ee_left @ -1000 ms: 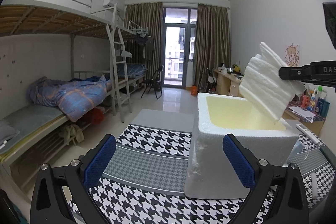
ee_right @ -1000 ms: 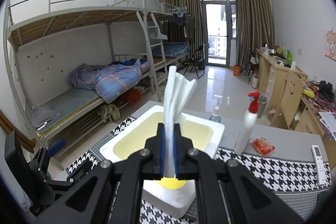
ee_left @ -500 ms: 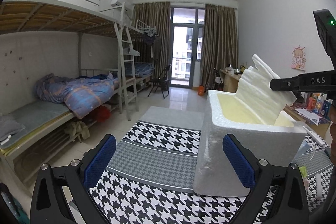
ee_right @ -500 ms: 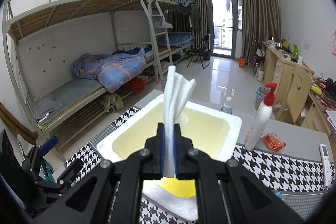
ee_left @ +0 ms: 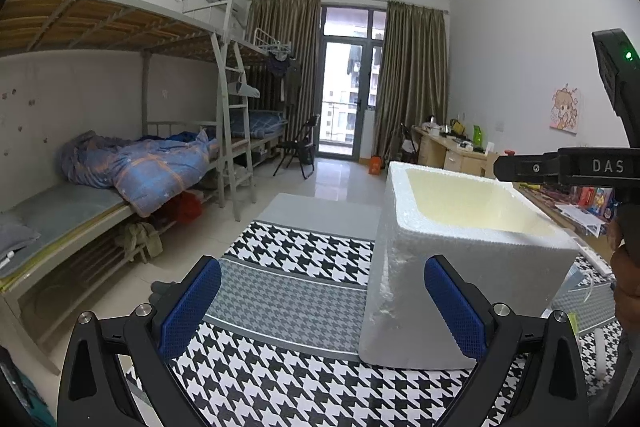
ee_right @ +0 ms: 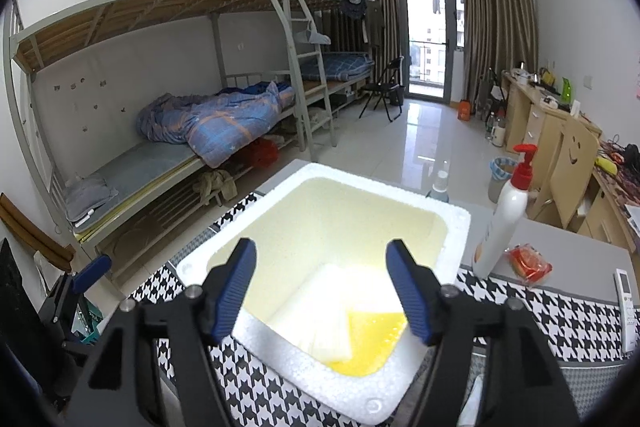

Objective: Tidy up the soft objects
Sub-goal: 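Lower the white cloth into the foam box and open the right tool, then move both tools back from the foam box toward the remaining items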

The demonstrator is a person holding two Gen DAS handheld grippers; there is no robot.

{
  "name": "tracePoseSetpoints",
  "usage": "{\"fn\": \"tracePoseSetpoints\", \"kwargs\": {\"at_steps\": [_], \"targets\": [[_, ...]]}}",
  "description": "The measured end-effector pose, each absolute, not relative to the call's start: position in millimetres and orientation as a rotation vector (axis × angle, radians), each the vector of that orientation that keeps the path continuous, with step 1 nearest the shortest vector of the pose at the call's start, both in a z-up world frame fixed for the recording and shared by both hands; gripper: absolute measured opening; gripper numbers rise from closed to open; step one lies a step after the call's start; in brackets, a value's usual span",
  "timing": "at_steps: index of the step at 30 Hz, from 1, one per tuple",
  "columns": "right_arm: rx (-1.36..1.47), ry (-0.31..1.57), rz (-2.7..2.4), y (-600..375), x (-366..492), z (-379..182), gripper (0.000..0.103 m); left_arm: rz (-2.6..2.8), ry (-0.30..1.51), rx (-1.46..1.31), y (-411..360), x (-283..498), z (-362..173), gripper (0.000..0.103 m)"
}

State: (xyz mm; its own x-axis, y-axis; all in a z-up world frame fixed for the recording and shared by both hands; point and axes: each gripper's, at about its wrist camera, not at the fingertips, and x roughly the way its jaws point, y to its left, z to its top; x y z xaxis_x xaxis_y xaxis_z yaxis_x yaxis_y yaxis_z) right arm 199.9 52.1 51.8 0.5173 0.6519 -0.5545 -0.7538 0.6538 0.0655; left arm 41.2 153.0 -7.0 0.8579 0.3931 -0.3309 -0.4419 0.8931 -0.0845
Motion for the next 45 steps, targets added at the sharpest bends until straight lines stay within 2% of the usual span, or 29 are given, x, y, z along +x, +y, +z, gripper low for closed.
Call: {"fn": "tracePoseSetpoints", "kwargs": {"at_steps": [9, 13, 22, 28, 32, 45], "targets": [[-0.158, 0.559, 0.853, 33, 194, 55, 0.072, 0.426, 0.315, -0.161, 145, 41, -4, 0.102], [-0.149, 0.544, 0.85, 22, 189, 52, 0.078, 0.415, 0.311, -0.152, 138, 42, -3, 0.102], [-0.14, 0.488, 0.837, 6, 177, 54, 0.078, 0.379, 0.3, -0.15, 130, 40, 1, 0.102], [-0.129, 0.48, 0.82, -8, 171, 43, 0.078, 0.355, 0.283, -0.148, 126, 38, 3, 0.102], [-0.133, 0.46, 0.769, -20, 168, 38, 0.083, 0.337, 0.27, -0.137, 120, 37, 5, 0.102], [-0.06, 0.447, 0.708, -60, 166, 17, 0.086, 0.239, 0.278, -0.122, 95, 47, -6, 0.102]]}}
